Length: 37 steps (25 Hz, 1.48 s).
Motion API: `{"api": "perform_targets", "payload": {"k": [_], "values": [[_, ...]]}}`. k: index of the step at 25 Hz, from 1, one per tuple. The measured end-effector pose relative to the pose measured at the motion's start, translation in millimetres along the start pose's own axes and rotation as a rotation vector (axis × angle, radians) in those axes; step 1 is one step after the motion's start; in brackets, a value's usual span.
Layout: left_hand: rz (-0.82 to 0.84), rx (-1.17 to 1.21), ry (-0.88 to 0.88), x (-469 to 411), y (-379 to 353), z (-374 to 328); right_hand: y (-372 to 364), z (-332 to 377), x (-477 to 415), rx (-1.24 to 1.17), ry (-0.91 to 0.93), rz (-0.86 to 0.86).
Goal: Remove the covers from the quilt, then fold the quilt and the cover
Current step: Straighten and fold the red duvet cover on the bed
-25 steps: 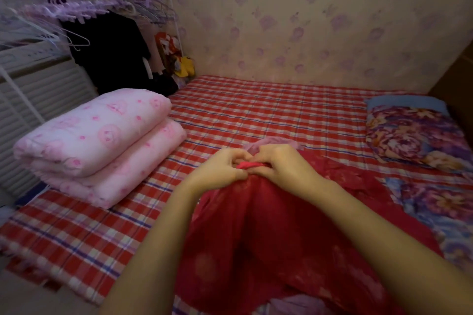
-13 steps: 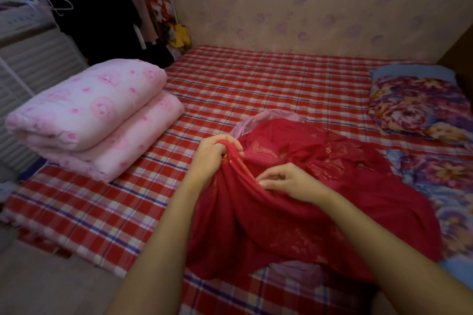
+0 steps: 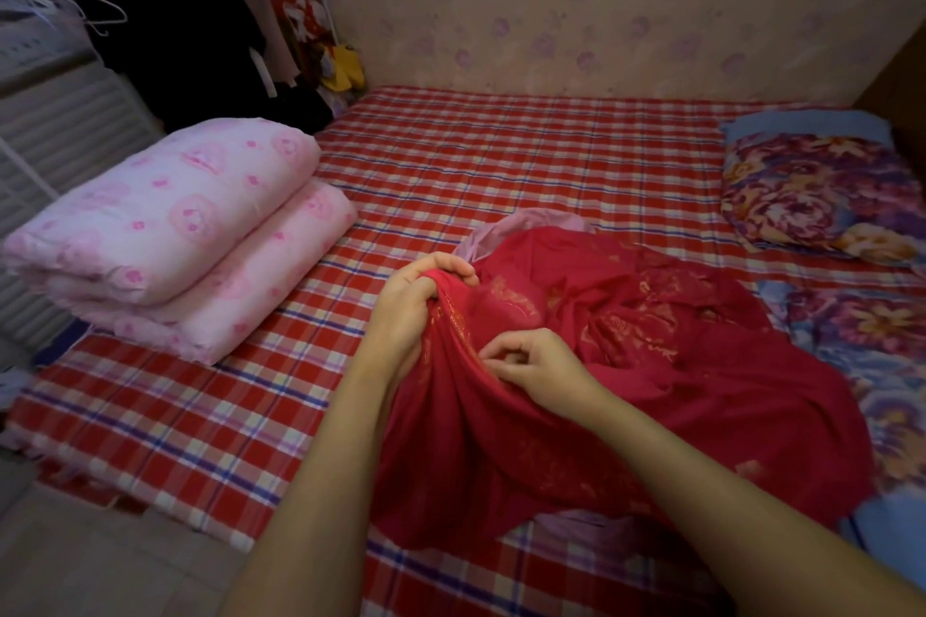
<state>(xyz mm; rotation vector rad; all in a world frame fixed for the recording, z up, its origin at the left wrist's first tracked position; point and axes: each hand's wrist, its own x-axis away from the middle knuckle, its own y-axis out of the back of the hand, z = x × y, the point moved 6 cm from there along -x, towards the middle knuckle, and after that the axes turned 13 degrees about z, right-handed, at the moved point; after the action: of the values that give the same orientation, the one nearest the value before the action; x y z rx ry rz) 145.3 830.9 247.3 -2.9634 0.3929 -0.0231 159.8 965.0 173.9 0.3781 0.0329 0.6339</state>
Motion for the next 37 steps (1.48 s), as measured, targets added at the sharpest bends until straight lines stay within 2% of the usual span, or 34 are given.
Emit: {"api": "perform_targets", "payload": {"k": [1, 3, 4, 5, 7, 8, 10, 11, 12, 13, 15, 17, 20, 21, 23, 25, 27, 28, 30, 33, 35, 37], "values": [[-0.042, -0.062, -0.011, 0, 5, -4, 13, 4, -2, 0.078, 0.027, -0.081], [-0.172, -0.32, -0.038, 0, 22, -11, 56, 26, -2, 0.249, 0.081, -0.285], [-0.187, -0.44, -0.016, 0, 28, -11, 77, 43, 0, 0.353, 0.112, -0.334], [-0.137, -0.519, 0.052, -1, 30, -6, 91, 63, 0, 0.476, 0.142, -0.324], [0.138, -0.614, 0.19, 1, 15, 3, 93, 104, 3, 0.741, 0.211, -0.199], [0.259, -0.614, 0.161, 1, 0, -1, 86, 123, 5, 0.849, 0.256, -0.138], [0.316, -0.508, -0.026, -1, -25, -25, 69, 153, 8, 0.978, 0.355, -0.057], [0.264, -0.492, -0.113, -3, -33, -37, 64, 160, 7, 1.005, 0.382, -0.037], [0.177, -0.573, -0.174, -6, -38, -47, 64, 163, 4, 1.003, 0.383, -0.033], [0.069, -0.758, -0.209, -9, -40, -54, 66, 160, 0, 0.966, 0.376, -0.037], [-0.064, -1.078, -0.192, -14, -37, -50, 71, 143, -6, 0.842, 0.348, -0.041], [-0.134, -1.128, -0.221, -12, -26, -39, 64, 124, -6, 0.786, 0.315, -0.046], [-0.223, -0.998, -0.224, -4, -11, -24, 49, 119, 1, 0.952, 0.431, -0.163], [-0.212, -0.932, -0.189, -3, -9, -19, 47, 118, 2, 0.909, 0.435, -0.184], [-0.074, -0.803, -0.091, -4, -10, -10, 46, 110, 3, 0.655, 0.384, -0.187], [0.081, -0.824, 0.067, -2, -10, 4, 35, 96, 1, 0.518, 0.32, -0.157], [0.106, -0.871, 0.221, 3, 0, 23, 22, 81, -2, 0.474, 0.279, -0.079], [0.079, -0.83, 0.277, 7, 7, 35, 18, 70, -4, 0.413, 0.244, -0.047], [-0.034, -0.512, 0.37, 16, 20, 57, 19, 43, -5, 0.333, 0.124, -0.011], [-0.268, 0.12, 0.483, 35, 36, 93, 13, -24, 0, 0.572, -0.201, 0.089], [-0.395, 0.282, 0.458, 47, 45, 110, 18, -48, 15, 0.668, -0.296, -0.112], [-0.512, 0.326, 0.409, 57, 51, 119, 18, -42, 32, 0.649, -0.175, -0.379]]}}
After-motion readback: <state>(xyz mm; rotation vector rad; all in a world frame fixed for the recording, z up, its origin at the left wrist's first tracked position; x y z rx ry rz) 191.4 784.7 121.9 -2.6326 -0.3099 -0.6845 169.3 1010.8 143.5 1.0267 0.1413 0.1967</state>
